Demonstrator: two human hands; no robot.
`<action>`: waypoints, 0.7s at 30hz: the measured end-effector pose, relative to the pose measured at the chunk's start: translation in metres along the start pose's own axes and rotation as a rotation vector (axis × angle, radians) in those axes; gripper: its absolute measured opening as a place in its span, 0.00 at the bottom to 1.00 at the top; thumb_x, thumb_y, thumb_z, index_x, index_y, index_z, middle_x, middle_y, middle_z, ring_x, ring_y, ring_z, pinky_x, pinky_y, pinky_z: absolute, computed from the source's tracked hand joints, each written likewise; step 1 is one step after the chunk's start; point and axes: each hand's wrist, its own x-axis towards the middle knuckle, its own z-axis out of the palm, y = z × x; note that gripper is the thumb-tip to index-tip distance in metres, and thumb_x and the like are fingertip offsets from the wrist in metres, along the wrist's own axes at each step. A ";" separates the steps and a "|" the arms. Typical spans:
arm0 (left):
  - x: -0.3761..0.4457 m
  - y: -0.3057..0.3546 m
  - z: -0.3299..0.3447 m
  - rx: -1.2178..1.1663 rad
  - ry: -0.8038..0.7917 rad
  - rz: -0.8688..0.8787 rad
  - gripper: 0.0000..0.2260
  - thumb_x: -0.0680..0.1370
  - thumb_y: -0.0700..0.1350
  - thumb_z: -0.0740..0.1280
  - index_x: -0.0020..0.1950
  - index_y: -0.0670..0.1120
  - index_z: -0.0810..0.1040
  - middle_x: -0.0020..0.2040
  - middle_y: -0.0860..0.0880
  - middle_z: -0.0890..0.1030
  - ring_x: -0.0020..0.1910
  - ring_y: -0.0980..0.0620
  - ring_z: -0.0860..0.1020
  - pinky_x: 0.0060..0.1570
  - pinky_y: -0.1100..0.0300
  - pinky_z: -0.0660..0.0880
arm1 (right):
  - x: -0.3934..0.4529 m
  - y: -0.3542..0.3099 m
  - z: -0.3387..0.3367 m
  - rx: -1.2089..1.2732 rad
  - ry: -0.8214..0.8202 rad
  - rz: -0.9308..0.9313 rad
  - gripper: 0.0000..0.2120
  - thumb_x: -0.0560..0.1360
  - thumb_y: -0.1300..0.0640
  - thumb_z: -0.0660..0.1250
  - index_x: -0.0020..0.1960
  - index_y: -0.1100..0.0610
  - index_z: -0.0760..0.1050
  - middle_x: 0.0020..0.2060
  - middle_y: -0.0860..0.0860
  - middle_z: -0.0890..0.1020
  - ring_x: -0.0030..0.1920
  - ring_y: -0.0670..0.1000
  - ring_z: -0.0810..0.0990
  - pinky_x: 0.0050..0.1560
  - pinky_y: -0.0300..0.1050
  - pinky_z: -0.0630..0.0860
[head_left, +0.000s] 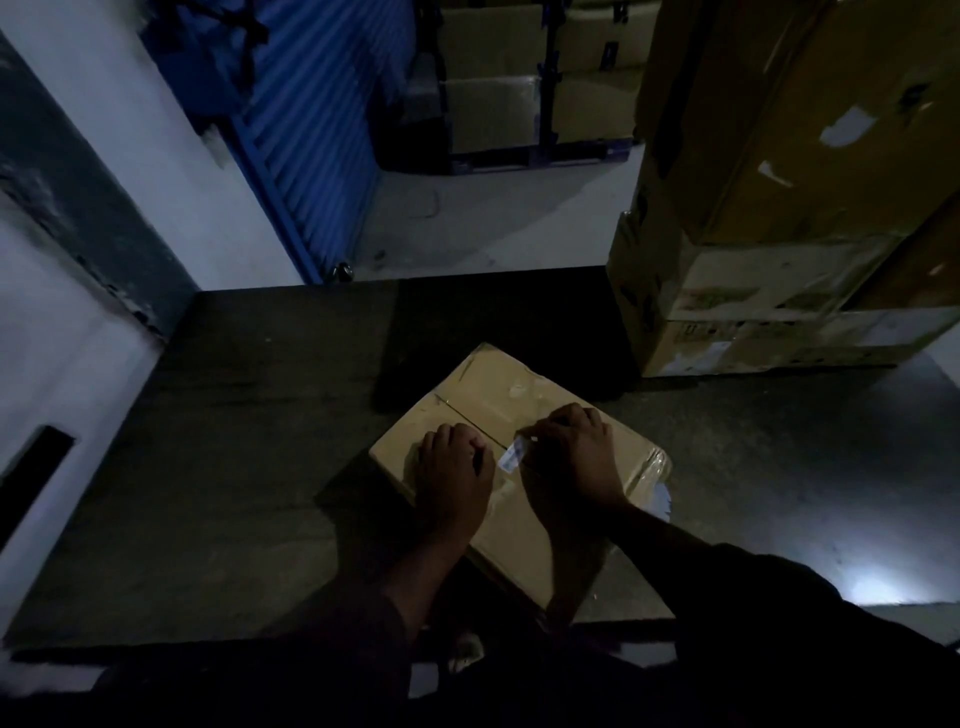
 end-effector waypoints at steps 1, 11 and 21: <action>0.000 0.000 0.001 -0.006 -0.003 -0.005 0.06 0.74 0.45 0.70 0.41 0.48 0.73 0.40 0.51 0.74 0.41 0.48 0.73 0.43 0.56 0.62 | 0.001 0.000 0.001 0.010 0.000 0.015 0.13 0.69 0.45 0.73 0.53 0.45 0.81 0.52 0.51 0.76 0.53 0.57 0.72 0.47 0.46 0.61; 0.000 -0.006 0.006 -0.011 -0.050 -0.023 0.06 0.76 0.48 0.68 0.42 0.49 0.73 0.41 0.51 0.75 0.43 0.49 0.73 0.44 0.53 0.69 | 0.013 -0.009 0.003 -0.023 -0.054 0.112 0.14 0.69 0.44 0.73 0.54 0.42 0.80 0.55 0.50 0.73 0.58 0.56 0.69 0.56 0.53 0.65; 0.000 -0.006 0.006 -0.020 -0.061 -0.029 0.06 0.76 0.49 0.67 0.42 0.50 0.72 0.41 0.52 0.74 0.42 0.50 0.72 0.45 0.52 0.71 | 0.009 -0.017 -0.003 -0.027 -0.055 0.092 0.17 0.68 0.47 0.73 0.55 0.51 0.80 0.56 0.55 0.74 0.58 0.60 0.69 0.55 0.53 0.62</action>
